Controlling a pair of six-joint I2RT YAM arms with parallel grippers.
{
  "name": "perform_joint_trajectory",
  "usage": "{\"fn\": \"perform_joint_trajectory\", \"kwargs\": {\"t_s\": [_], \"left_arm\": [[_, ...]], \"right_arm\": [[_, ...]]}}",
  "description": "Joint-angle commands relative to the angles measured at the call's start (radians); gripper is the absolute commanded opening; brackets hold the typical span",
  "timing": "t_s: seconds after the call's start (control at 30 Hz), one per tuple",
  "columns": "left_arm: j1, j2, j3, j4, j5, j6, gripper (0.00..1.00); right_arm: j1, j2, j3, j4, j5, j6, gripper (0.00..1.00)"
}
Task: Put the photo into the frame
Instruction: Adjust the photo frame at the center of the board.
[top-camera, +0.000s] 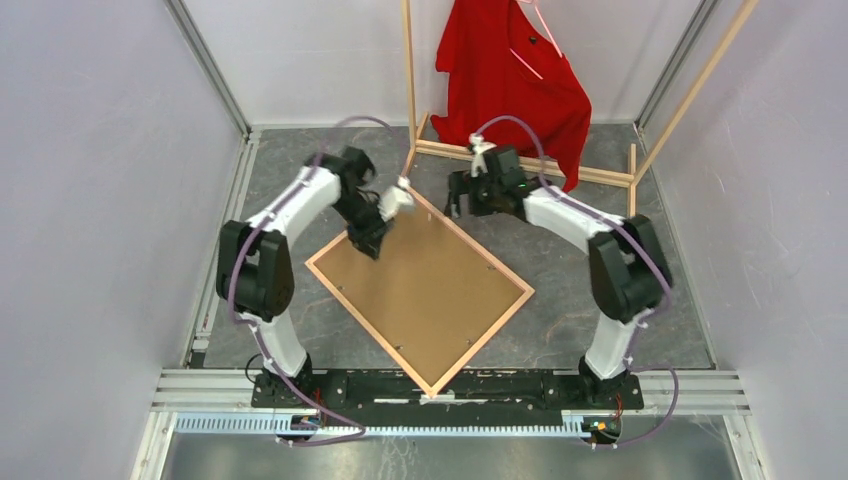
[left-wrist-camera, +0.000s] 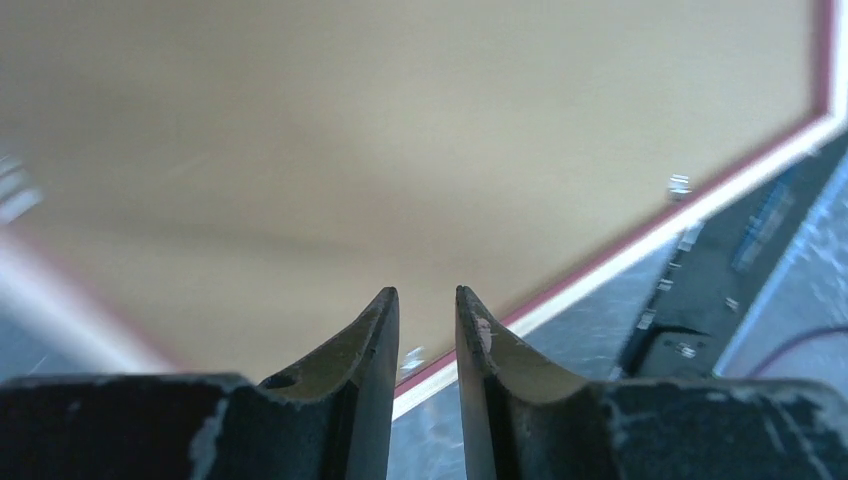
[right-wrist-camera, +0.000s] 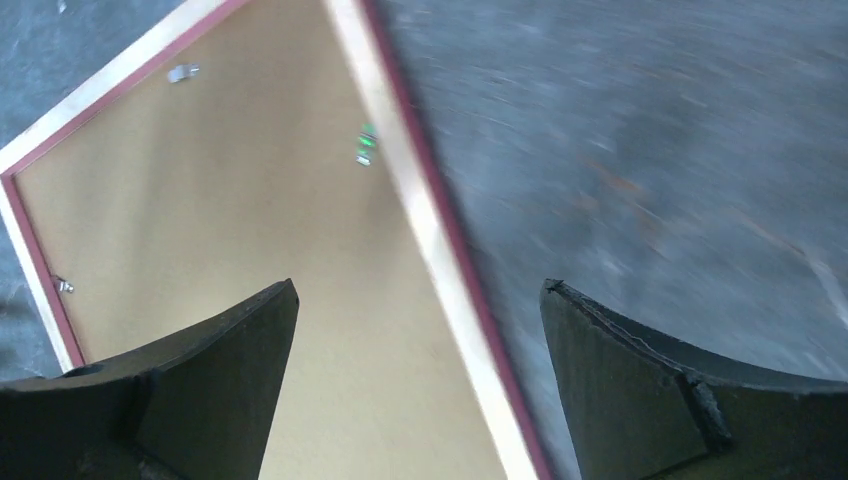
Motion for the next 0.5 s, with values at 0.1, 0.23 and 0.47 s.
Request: {"fn": "perform_joint_trajectory", "kwargs": {"t_s": [0.1,0.23,0.47], "left_arm": [[0.380,0.142,0.220,0.160,-0.116,-0.094,0.34],[0.490,0.220,0.267,0.247,-0.166,-0.161,0.34],[0.510,0.266,0.167,0.321,-0.193,-0.153,0.26]], "right_arm": [[-0.111,-0.397,-0.321,-0.087,0.134,0.104,0.98],[-0.117,-0.671,-0.581,-0.074,0.093,0.162,0.98],[-0.122,-0.974,-0.776,-0.290,-0.017,0.205,0.98]]}}
